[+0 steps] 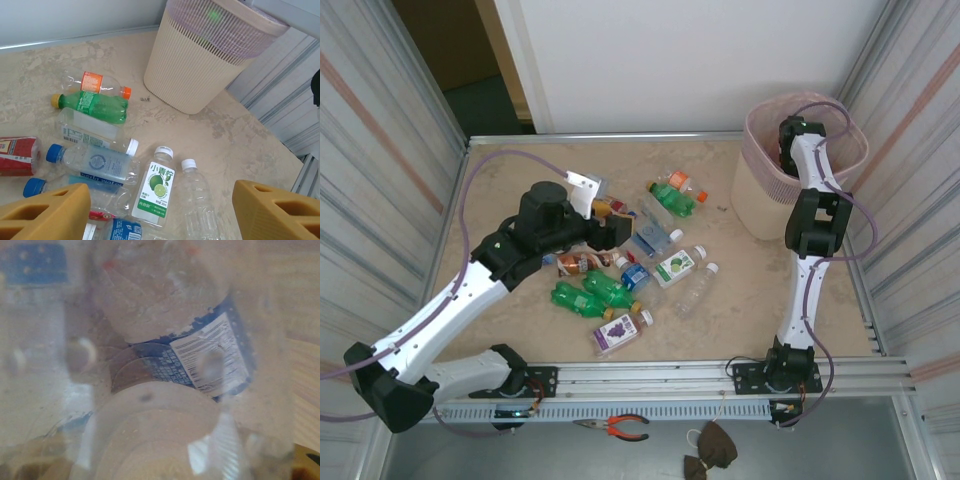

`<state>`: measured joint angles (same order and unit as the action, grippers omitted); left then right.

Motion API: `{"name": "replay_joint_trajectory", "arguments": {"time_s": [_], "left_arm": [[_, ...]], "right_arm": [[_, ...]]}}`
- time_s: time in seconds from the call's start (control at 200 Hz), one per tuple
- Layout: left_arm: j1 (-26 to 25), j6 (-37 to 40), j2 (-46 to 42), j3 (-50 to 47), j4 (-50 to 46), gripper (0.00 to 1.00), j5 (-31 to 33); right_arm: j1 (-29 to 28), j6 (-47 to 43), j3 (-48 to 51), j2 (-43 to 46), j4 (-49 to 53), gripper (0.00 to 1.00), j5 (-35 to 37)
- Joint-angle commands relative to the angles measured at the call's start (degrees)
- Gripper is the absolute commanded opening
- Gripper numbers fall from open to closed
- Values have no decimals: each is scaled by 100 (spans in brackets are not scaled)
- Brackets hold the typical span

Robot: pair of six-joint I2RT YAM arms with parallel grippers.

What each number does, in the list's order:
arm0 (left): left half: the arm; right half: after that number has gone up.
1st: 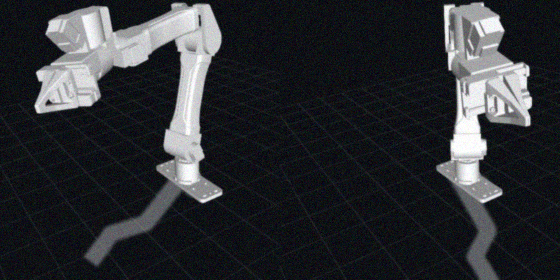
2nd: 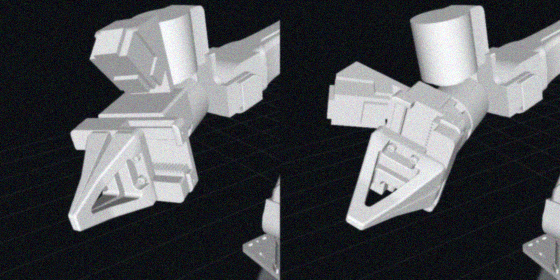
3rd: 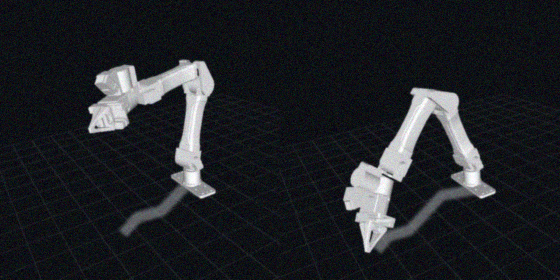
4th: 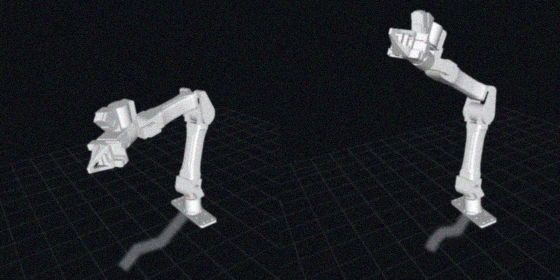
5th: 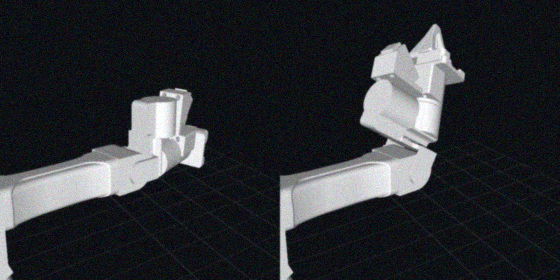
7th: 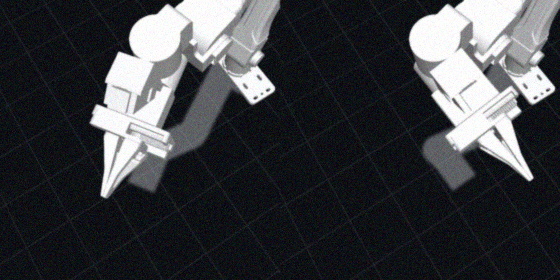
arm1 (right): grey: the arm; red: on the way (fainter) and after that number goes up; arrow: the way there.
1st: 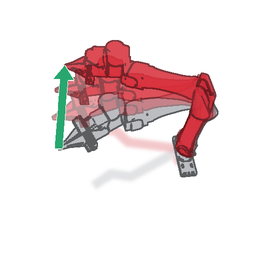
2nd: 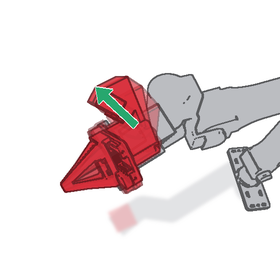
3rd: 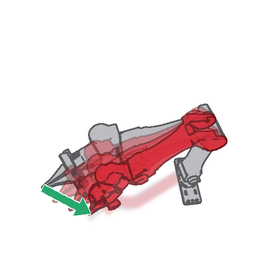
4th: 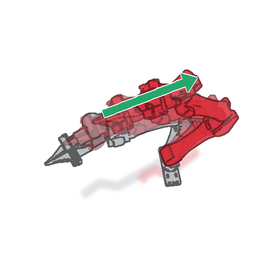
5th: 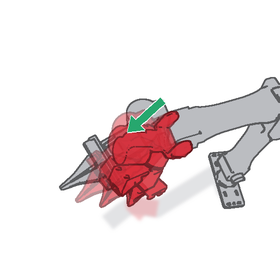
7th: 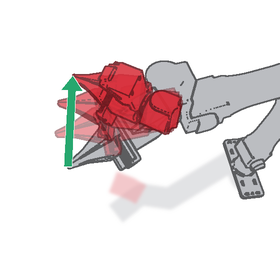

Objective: Put the plastic bottles in the bin

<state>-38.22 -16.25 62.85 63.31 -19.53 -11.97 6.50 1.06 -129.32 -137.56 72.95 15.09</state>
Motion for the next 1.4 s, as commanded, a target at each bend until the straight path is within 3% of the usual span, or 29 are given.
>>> {"name": "replay_joint_trajectory", "arguments": {"time_s": [0.0, 0.17, 0.456, 0.902, 1.393], "left_arm": [[59, -124, 52, 2, -59, 75, -157], [171, -198, 116, -10, -113, 75, -222], [317, -30, 125, 87, -433, 75, 41], [407, 46, 296, 502, -1825, 75, 808], [673, -736, 515, 431, -3381, 75, 1030]], "right_arm": [[25, 131, 235, -538, 27, 64, -277], [-7, 174, 128, -149, 20, 77, -237], [-53, 219, -451, 557, 472, 85, -159], [-156, 201, -941, 1865, 660, 87, -376], [-462, 285, -1003, 3010, 363, 87, -768]]}}
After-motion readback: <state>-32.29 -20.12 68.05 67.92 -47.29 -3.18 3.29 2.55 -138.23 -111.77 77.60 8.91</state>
